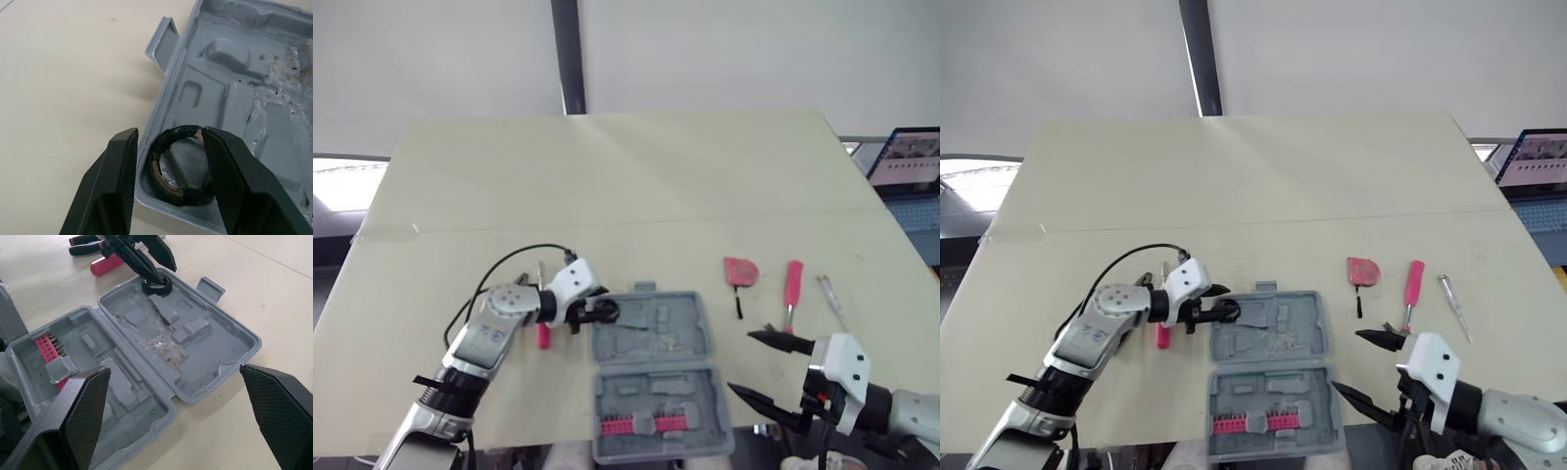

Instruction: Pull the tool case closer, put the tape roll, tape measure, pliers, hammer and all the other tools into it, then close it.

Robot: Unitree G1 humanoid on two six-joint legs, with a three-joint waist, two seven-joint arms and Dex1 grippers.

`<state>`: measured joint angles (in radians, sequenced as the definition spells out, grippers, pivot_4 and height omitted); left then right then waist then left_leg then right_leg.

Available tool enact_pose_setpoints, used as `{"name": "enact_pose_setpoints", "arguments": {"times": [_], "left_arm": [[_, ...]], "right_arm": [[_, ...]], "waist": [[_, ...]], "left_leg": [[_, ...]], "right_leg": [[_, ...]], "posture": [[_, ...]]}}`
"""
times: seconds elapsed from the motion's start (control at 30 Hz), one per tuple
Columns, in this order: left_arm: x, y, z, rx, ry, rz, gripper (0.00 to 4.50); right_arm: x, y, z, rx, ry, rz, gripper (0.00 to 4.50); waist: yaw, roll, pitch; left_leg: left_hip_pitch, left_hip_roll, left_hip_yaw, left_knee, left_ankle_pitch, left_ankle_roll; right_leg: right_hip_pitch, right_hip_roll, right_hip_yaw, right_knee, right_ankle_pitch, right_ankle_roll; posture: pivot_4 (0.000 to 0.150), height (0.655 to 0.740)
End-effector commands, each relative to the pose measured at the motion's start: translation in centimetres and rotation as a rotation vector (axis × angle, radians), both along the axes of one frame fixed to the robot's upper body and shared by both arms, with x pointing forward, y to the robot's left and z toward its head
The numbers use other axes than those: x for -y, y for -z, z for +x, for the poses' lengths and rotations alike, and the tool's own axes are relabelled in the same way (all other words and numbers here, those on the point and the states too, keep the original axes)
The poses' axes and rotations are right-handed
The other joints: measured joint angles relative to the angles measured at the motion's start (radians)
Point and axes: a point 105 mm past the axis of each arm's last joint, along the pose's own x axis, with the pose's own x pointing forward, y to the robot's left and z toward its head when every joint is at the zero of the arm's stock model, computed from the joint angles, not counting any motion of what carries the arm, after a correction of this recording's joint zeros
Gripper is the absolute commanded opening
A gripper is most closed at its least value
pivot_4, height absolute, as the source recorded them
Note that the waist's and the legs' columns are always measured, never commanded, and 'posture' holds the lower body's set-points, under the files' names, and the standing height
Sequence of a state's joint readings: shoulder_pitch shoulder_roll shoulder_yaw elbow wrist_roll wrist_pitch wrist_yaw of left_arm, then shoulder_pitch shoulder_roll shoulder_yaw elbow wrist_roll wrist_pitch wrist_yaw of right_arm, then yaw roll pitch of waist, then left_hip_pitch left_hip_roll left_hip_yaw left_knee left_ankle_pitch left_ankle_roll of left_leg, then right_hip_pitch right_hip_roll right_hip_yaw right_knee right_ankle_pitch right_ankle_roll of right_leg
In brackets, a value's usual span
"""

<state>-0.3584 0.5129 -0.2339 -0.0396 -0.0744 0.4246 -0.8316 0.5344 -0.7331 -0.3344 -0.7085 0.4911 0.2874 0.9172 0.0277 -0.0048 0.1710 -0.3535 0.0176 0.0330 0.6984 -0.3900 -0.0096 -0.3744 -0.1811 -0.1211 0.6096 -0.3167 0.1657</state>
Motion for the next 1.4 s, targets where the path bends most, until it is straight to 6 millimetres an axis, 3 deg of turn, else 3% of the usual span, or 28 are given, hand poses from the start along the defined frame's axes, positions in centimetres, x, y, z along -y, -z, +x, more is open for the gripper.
{"name": "enact_pose_setpoints", "arguments": {"times": [0.03,0.53,1.0,1.07,1.23,1.4], "left_arm": [[0.5,-0.2,-0.3,0.039,0.028,0.017,2.24],[0.0,2.6,-1.2,0.059,0.071,0.128,2.24],[-0.3,3.2,-1.0,0.044,0.027,0.083,2.24],[-0.2,2.5,-0.6,0.057,0.006,0.042,2.24],[-0.4,-1.9,1.0,0.125,-0.043,-0.106,2.24],[-1.3,-5.1,1.0,0.177,-0.014,-0.115,2.24]], "right_arm": [[0.0,-0.7,0.2,0.034,0.009,-0.009,4.5],[0.1,-0.8,0.2,0.03,0.011,-0.012,4.5],[0.2,-0.8,0.3,0.03,0.012,-0.015,4.5],[0.2,-0.8,0.3,0.03,0.012,-0.015,4.5],[0.2,-0.8,0.3,0.03,0.01,-0.015,4.5],[0.2,-0.8,0.5,0.034,0.009,-0.014,4.5]], "waist": [[0.001,0.0,0.0],[0.001,0.001,-0.001],[0.001,0.004,-0.005],[0.0,0.005,-0.007],[0.0,0.005,-0.007],[-0.002,0.005,-0.007]], "left_leg": [[0.0,0.0,0.0,0.0,0.0,0.0],[0.001,0.0,0.0,0.0,0.0,0.0],[0.001,0.0,0.0,0.0,0.0,0.0],[0.001,0.0,0.0,0.0,0.0,0.0],[0.001,0.0,0.0,0.0,0.0,0.0],[0.001,0.0,0.0,0.0,0.0,0.0]], "right_leg": [[0.0,0.0,0.0,0.0,0.0,0.0],[0.001,0.0,0.0,0.0,0.0,0.0],[0.002,0.0,0.0,0.0,0.0,0.0],[0.002,0.0,0.0,0.0,0.0,0.0],[0.001,0.0,0.0,-0.001,0.0,0.0],[0.001,0.0,0.0,0.0,0.0,0.0]], "posture": [[0.15,0.7373],[0.15,0.7373],[0.15,0.7373],[0.15,0.7373],[0.15,0.7373],[0.15,0.7373]]}}
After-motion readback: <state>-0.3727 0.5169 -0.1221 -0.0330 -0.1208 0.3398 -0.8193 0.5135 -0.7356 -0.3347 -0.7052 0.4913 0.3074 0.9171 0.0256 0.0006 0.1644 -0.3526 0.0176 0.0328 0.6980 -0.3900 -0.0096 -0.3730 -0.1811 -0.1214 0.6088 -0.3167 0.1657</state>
